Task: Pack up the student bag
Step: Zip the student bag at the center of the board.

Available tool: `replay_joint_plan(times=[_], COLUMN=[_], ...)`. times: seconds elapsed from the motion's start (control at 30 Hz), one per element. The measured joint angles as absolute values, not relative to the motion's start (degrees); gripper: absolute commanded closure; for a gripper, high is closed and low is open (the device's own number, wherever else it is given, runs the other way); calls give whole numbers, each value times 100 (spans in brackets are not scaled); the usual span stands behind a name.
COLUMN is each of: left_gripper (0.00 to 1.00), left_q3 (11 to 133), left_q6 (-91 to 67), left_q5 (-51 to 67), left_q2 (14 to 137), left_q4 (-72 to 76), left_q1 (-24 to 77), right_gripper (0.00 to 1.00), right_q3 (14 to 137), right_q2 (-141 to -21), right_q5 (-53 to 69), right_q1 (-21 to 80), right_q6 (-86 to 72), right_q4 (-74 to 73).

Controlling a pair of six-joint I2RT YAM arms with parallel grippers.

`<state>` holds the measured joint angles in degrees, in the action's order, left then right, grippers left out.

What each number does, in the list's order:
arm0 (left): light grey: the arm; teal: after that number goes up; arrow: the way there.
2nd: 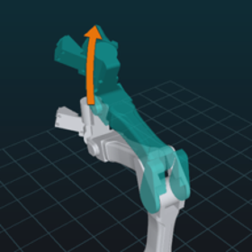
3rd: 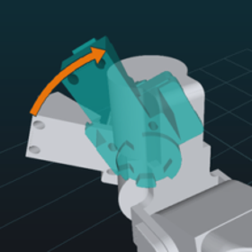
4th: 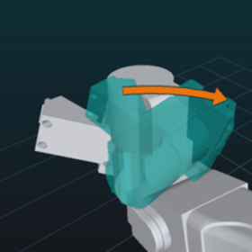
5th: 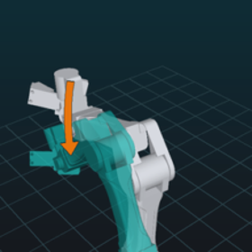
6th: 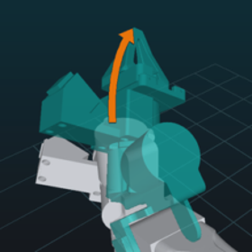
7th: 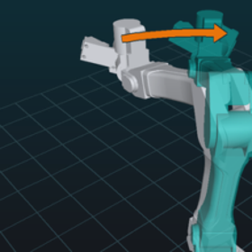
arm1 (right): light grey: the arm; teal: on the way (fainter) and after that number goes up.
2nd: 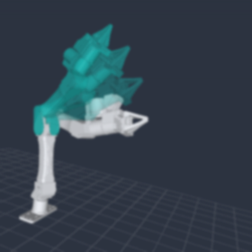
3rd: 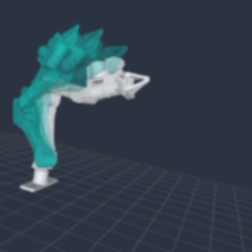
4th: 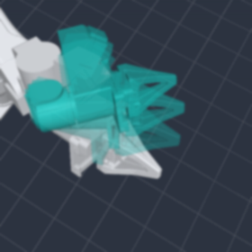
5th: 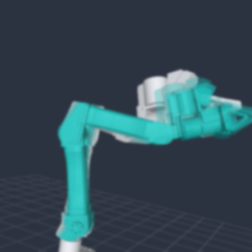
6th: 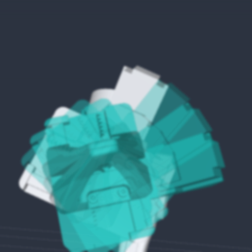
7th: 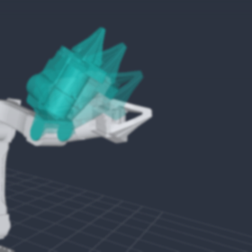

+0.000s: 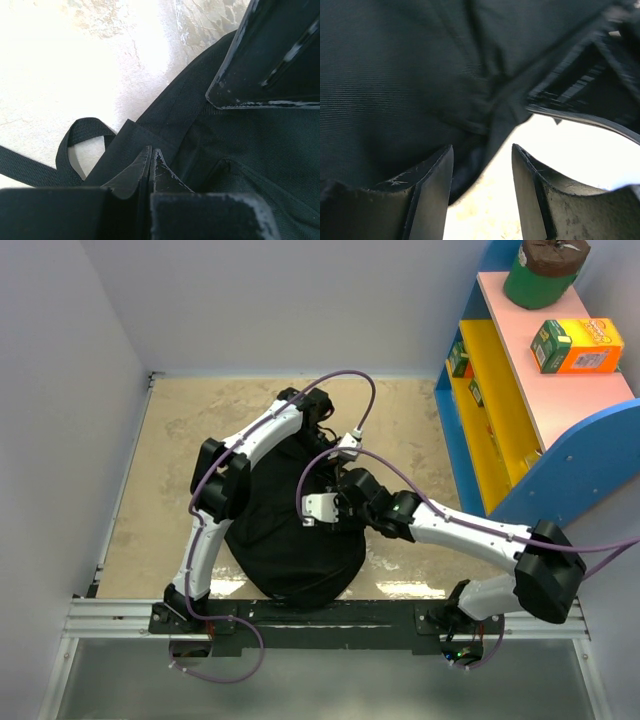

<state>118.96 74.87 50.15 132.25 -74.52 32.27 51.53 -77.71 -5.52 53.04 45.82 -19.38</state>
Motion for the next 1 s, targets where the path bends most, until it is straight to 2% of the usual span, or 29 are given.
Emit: replay_joint_plan(times=[0.3,0.63,0.73,0.8,0.83,1.0], left_gripper=[100,100,100,100,100,99], left_q3=[11896,11869,11810,11751,11708,11542], left_q6=[7483,7483,7487,7487,7489,7491], left_q5=[5148,5196,5207,5210,5210,5207], left_q2=[13218,13109,13063,13030,13010,12940], left_q4=[-7454,-7454,-7459,-7450,-7459,-7472], left_q1=[3227,3227,3227,3227,3227,3227], right_gripper=[48,59,74,93,98,100], right_q3=[5026,5148,5258,5297,5308,5332], right_q2=[-8068,-8534,-8632,-8700,-8735,-8814], right_q5=[-567,-565,-569,-572,-593,-659], right_q1=[5577,5590,5588,5588,5588,5588], right_q6=[4777,4978,5013,5028,5022,4971], right_q4=[-1900,-1874,-1896,-1900,-1896,-1883])
